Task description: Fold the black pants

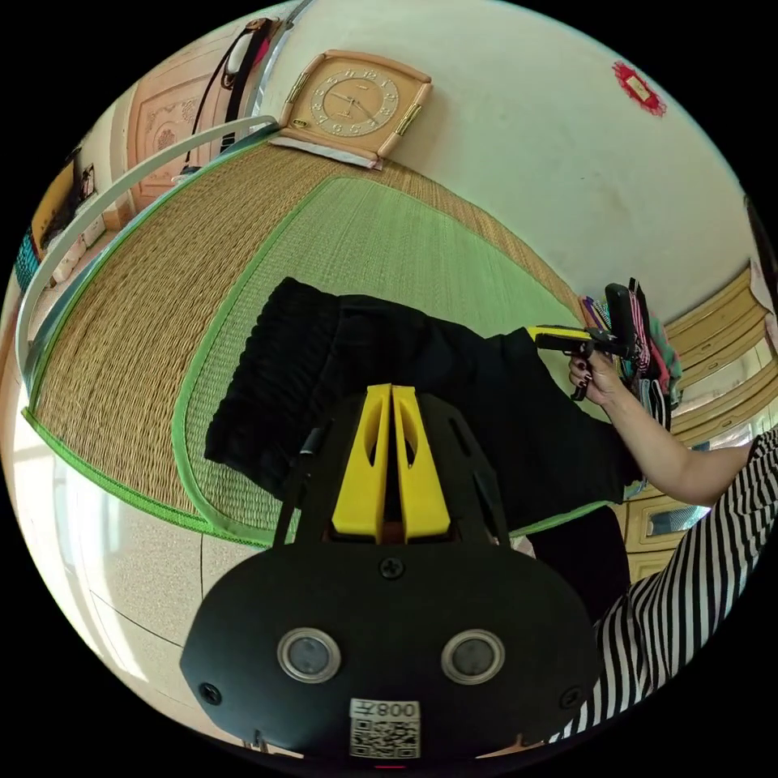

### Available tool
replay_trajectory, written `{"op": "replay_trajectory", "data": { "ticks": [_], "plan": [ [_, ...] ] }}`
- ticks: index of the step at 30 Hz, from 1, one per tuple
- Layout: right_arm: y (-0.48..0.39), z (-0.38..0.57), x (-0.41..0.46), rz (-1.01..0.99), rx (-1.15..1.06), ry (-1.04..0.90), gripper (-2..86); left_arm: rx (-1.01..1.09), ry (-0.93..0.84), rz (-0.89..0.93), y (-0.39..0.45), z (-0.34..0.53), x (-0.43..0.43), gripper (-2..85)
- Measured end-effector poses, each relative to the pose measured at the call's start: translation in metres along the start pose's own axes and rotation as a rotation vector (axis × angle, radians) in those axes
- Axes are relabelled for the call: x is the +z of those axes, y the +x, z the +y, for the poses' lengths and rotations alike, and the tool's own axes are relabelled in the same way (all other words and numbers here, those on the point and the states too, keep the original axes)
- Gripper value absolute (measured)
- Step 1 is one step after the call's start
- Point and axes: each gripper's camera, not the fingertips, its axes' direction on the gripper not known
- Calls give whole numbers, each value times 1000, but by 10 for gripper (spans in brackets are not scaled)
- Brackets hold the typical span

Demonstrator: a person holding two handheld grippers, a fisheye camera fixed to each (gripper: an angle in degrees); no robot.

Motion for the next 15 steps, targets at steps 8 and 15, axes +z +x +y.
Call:
{"op": "replay_trajectory", "data": {
  "ticks": [8,15],
  "plan": [
    [24,0,-2,-7,91,21,1,-133,-29,-132,-44,26,7,0],
    [53,-5,24,-51,223,-21,1,-137,-12,-119,-57,42,10,0]
  ]
}}
